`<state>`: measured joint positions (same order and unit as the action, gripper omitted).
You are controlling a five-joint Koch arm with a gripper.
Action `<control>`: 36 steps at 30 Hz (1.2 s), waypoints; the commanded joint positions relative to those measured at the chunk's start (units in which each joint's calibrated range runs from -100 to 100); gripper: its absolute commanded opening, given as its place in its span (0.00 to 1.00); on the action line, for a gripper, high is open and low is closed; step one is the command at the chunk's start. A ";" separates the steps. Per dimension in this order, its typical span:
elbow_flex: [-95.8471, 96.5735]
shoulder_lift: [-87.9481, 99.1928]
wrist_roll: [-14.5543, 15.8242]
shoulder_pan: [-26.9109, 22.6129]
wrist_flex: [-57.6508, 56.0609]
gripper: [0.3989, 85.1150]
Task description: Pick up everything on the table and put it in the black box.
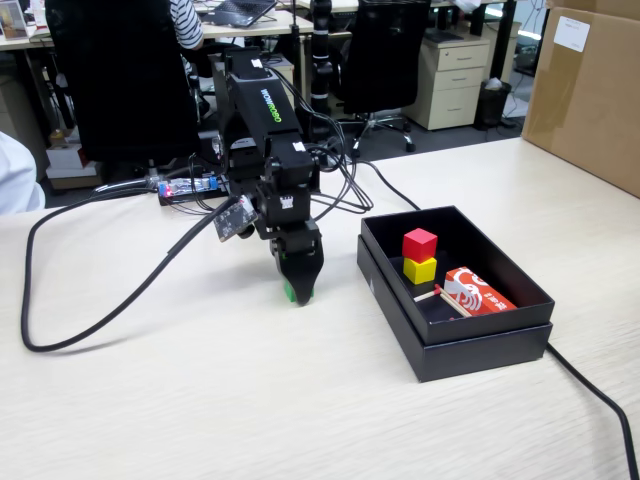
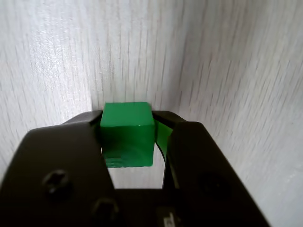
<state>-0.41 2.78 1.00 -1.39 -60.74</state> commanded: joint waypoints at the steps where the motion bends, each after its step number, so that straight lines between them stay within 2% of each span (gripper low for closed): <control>1: -3.22 1.29 0.98 0.20 1.00 0.01; 8: -5.21 7.72 1.03 0.20 1.00 0.01; 11: -15.82 19.88 1.22 -2.59 0.66 0.01; 14: -24.79 19.99 1.76 -4.98 -0.81 0.01; 17: -32.32 16.44 2.00 -7.23 -2.19 0.01; 20: -49.00 -0.89 2.78 -11.14 -5.65 0.01; 28: -48.73 -19.36 4.64 -11.48 -5.65 0.01; 36: -43.65 -22.35 5.76 -11.92 -5.65 0.01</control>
<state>-43.68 -20.91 6.52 -13.16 -66.40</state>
